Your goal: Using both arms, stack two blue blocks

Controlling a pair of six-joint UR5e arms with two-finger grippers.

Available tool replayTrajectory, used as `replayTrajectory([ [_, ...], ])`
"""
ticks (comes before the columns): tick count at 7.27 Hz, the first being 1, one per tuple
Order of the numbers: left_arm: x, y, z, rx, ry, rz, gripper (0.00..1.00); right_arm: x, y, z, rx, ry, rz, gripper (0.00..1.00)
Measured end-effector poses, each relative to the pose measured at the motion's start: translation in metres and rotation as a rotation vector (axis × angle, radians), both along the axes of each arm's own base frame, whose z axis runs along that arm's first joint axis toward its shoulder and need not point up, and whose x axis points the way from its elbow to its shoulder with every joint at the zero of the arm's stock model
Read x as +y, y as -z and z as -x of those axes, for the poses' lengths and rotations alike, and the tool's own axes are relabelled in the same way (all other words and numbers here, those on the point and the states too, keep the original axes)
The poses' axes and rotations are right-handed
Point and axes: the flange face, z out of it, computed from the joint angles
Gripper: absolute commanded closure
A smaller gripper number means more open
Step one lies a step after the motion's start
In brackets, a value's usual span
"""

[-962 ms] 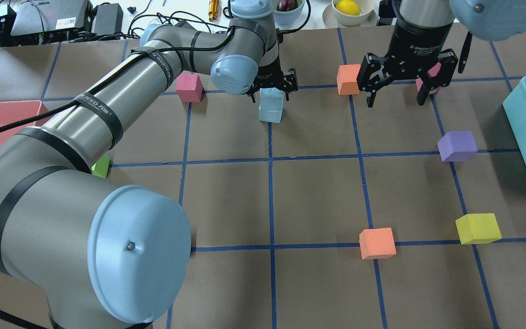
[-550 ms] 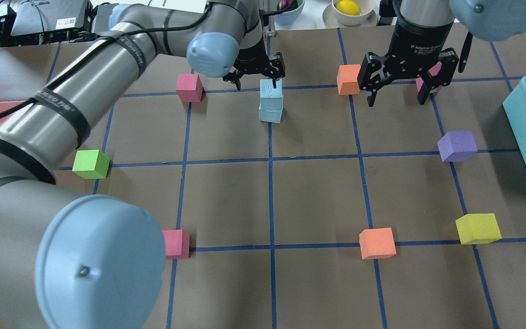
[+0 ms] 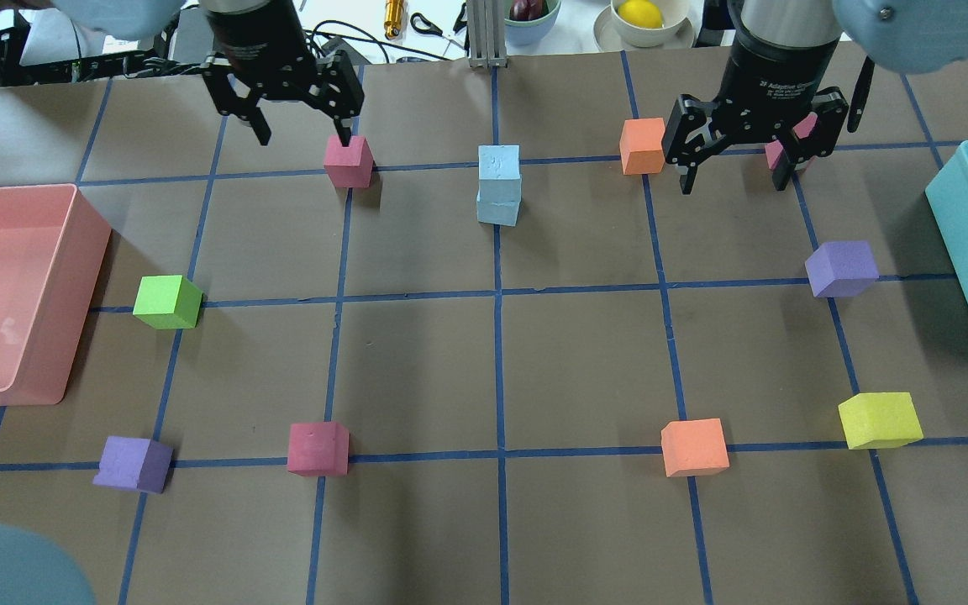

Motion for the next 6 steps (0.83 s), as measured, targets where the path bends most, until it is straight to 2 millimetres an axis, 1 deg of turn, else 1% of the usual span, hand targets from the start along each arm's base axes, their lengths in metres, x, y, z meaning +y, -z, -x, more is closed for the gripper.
replayTrajectory([
  [1, 0.033, -0.029, -0.015, -0.012, -0.007, 0.028, 0.01, -0.001, 0.0, 0.004, 0.0, 0.008, 0.0, 0.0],
  [2, 0.071, -0.055, -0.02, -0.018, -0.014, 0.064, 0.01, -0.002, 0.0, 0.011, -0.001, 0.018, 0.0, 0.0],
  [3, 0.103, -0.065, -0.022, -0.018, -0.022, 0.083, 0.0, -0.002, -0.001, 0.014, -0.003, 0.022, 0.002, 0.0],
  [4, 0.121, -0.058, -0.024, -0.016, -0.034, 0.095, 0.0, 0.0, -0.005, 0.013, -0.004, 0.022, 0.007, 0.0],
  [5, 0.129, -0.05, -0.027, -0.014, -0.045, 0.12, 0.0, 0.002, -0.008, 0.011, -0.006, 0.022, 0.012, 0.0],
  [6, 0.131, -0.046, -0.032, -0.009, -0.056, 0.142, 0.0, 0.004, -0.01, 0.009, -0.007, 0.018, 0.017, 0.0],
])
